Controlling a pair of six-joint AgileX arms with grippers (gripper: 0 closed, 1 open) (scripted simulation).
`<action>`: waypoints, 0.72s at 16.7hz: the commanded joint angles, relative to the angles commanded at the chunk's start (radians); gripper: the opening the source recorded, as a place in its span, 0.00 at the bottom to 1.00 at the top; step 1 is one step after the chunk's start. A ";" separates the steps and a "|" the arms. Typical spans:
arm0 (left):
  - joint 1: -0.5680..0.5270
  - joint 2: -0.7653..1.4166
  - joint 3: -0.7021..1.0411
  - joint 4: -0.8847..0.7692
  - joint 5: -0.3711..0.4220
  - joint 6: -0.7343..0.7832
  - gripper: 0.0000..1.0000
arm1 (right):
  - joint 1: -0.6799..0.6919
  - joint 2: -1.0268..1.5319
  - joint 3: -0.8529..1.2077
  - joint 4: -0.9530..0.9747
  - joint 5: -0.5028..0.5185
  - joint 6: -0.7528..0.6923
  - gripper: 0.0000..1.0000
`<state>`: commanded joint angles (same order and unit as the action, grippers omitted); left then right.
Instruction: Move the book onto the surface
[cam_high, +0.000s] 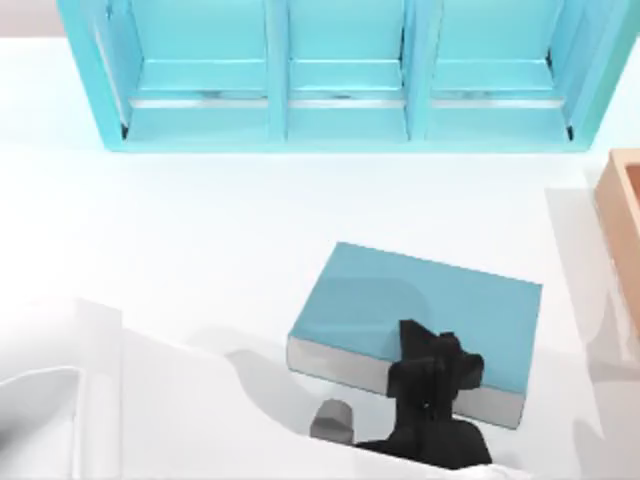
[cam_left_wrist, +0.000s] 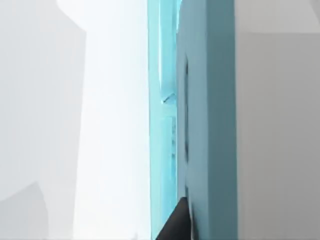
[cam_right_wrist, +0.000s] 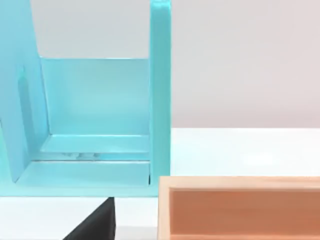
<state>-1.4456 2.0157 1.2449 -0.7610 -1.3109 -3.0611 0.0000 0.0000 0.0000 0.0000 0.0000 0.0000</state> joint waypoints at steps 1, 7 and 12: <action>0.005 -0.001 -0.005 0.004 0.004 0.005 0.00 | 0.000 0.000 0.000 0.000 0.000 0.000 1.00; 0.006 0.056 -0.045 0.105 0.005 0.010 0.00 | 0.000 0.000 0.000 0.000 0.000 0.000 1.00; 0.005 0.062 -0.049 0.115 0.004 0.010 0.08 | 0.000 0.000 0.000 0.000 0.000 0.000 1.00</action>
<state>-1.4405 2.0778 1.1959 -0.6455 -1.3066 -3.0513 0.0000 0.0000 0.0000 0.0000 0.0000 0.0000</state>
